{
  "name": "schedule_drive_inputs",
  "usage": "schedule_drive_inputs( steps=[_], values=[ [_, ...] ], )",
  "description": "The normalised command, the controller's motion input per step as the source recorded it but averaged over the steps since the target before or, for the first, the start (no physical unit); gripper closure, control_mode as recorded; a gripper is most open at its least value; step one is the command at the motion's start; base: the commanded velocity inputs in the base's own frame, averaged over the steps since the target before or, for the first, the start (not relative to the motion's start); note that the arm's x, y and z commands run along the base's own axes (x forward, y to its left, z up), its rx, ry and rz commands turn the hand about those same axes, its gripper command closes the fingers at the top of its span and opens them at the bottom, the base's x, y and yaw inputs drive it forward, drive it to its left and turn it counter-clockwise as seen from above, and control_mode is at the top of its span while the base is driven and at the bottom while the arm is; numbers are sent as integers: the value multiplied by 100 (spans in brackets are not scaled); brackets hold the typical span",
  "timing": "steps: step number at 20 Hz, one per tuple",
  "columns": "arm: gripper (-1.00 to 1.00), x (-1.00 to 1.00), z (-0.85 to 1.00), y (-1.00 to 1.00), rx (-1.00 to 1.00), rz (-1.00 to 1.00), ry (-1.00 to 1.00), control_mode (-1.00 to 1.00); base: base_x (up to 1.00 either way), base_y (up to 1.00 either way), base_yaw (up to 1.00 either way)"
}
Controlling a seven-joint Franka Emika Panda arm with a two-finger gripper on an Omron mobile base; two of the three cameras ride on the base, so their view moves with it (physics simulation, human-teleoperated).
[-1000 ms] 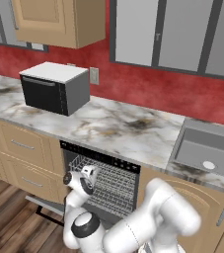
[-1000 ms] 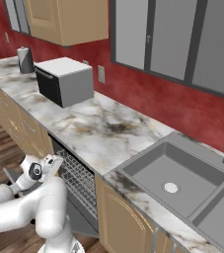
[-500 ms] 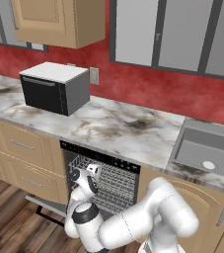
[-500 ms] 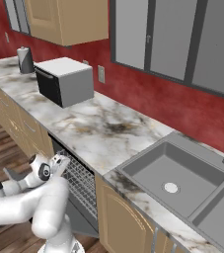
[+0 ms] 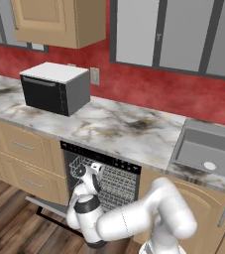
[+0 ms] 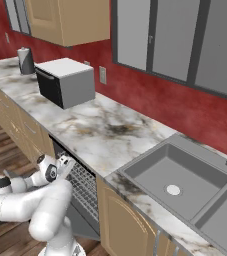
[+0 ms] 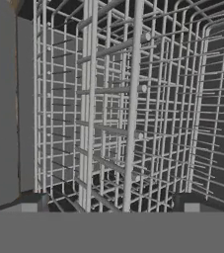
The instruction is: Open the dishwasher door and pull out the top rack.
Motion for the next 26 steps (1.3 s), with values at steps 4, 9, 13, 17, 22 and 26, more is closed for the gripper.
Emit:
schedule_drive_inputs(
  steps=[4, 9, 13, 17, 22, 26],
  values=[
    [-100, 31, -54, -1, -7, 0, 0, -100, 0, 0, 0],
    [-100, 31, -56, 0, -9, 0, 0, -100, 0, 0, 0],
    [-100, 29, -69, 0, -11, 0, 0, -100, 0, 0, 0],
    [-100, 27, -75, 0, -14, 0, 0, -100, 0, 0, 0],
    [-100, 21, -81, 0, -12, 0, 0, -100, 0, 0, 0],
    [-100, 1, -100, 6, -6, 0, 10, -100, 0, 0, 0]
  ],
)
